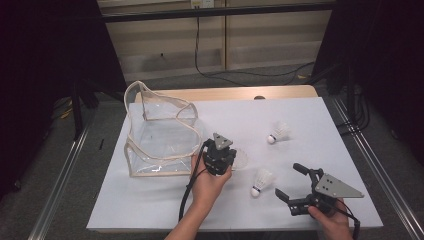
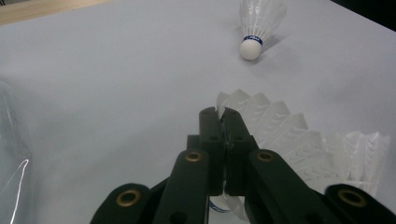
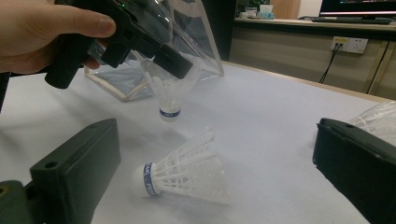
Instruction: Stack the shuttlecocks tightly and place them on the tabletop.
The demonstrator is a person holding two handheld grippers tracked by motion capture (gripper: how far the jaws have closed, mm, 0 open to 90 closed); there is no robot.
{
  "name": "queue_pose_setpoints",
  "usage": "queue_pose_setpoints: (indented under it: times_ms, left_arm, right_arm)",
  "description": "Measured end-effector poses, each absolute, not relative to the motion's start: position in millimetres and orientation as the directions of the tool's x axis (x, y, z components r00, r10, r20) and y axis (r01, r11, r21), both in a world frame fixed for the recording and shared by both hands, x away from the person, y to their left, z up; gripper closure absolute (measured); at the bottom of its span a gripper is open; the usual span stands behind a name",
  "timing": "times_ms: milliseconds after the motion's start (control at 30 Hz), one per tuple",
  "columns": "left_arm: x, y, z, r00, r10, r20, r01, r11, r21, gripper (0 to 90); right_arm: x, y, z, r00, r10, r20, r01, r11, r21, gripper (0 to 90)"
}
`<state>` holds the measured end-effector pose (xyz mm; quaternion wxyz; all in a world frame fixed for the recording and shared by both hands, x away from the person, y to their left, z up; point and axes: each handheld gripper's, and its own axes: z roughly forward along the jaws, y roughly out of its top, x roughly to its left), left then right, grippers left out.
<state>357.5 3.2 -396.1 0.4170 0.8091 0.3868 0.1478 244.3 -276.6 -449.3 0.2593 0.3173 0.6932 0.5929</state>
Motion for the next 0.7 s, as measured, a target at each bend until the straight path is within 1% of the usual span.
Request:
queue_pose_setpoints:
  times_ms: [133, 300, 533, 567, 700]
  left_arm:
    - [361.9, -0.1, -396.6, 0.649, 0.756, -0.083, 0.497, -0.339, 0.799, 89.3]
    - [368.1, -3.0, -396.9, 0.636, 0.770, -0.055, 0.494, -0.351, 0.796, 89.2]
    - [376.1, -5.2, -399.6, 0.605, 0.793, -0.064, 0.511, -0.326, 0.795, 89.1]
    - [376.8, -4.9, -399.1, 0.607, 0.793, -0.050, 0.507, -0.338, 0.793, 89.2]
    - [381.5, -5.7, -398.8, 0.592, 0.805, -0.047, 0.512, -0.331, 0.793, 89.1]
  right_arm:
    - [244.3, -276.6, -449.5, -0.664, 0.747, 0.017, 0.133, 0.096, 0.987, 0.3]
    - [244.3, -277.4, -449.1, -0.665, 0.747, 0.014, 0.127, 0.094, 0.988, 0.3]
    - [244.1, -277.0, -449.2, -0.666, 0.746, 0.016, 0.128, 0.093, 0.987, 0.3]
    - [244.2, -277.0, -449.3, -0.667, 0.745, 0.016, 0.127, 0.093, 0.987, 0.3]
    - [244.5, -277.2, -449.3, -0.666, 0.746, 0.015, 0.126, 0.093, 0.988, 0.3]
